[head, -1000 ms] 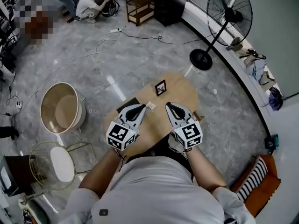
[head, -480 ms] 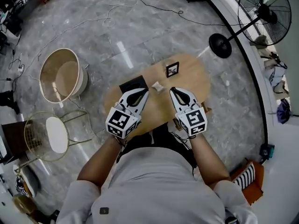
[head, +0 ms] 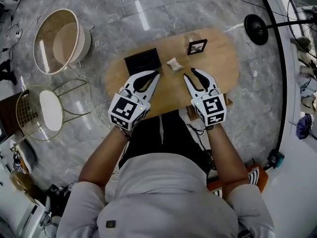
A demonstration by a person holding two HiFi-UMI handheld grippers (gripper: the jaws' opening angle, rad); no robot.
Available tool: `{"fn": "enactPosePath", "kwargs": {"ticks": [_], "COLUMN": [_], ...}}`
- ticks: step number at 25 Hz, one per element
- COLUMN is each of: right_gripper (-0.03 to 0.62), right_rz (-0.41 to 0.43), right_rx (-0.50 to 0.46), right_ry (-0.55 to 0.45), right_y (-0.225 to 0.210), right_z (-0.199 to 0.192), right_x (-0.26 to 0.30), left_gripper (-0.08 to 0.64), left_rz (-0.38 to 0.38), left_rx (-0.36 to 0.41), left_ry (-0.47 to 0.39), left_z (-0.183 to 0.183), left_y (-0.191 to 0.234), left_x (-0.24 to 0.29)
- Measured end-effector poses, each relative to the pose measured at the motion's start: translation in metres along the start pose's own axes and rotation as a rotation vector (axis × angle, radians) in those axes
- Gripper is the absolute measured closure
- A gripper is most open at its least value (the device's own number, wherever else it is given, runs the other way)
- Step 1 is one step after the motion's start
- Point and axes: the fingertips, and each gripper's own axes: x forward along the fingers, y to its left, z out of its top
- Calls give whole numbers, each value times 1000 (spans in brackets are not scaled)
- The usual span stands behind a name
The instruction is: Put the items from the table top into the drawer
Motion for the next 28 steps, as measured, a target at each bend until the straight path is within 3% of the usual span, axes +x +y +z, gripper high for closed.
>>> {"fn": "enactPosePath", "kwargs": {"ticks": [11,20,28], "right_gripper": [360,341,328], "right_rz": [86,100,94], "right_rx": [19,48,44], "right_ry": [176,288,378], "right_y": [-20,-32,-41], "right_z": [-128,-226,-294], "right_x": [103,178,224], "left_gripper": [551,551,551], "left_rz": [39,44,38], "left_rx": [-26,-86,-117], "left_ry": [98,148,184], "left_z": [-104,-188,-235], "left_y": [50,72,85], "left_x": [52,96,120]}}
